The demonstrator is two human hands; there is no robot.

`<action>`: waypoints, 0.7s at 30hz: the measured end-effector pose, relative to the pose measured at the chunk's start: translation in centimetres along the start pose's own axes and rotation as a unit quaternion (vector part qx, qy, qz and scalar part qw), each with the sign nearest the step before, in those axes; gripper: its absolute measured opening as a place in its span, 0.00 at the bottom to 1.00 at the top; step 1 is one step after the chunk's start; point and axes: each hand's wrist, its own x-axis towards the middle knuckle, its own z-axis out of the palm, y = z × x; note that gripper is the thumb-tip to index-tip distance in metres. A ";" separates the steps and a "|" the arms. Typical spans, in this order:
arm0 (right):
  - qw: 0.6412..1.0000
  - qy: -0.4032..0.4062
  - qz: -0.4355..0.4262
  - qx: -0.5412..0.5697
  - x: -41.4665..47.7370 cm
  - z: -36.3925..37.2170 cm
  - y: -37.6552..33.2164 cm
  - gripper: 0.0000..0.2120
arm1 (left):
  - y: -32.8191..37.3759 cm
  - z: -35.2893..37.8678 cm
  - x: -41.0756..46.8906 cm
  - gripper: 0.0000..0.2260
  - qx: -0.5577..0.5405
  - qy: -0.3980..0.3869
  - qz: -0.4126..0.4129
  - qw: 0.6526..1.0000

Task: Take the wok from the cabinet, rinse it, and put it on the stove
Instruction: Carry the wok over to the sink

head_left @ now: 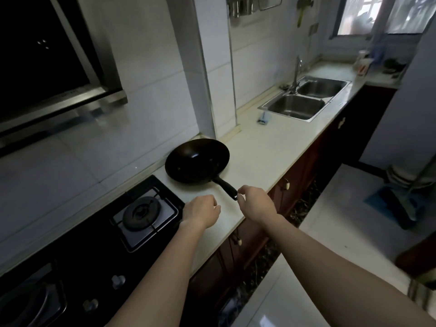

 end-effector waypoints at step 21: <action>0.938 -0.336 0.056 -0.069 16.6 8.1 1.6 0.22 | -2.8 8.5 17.2 0.15 -0.279 -0.120 -0.220 0.927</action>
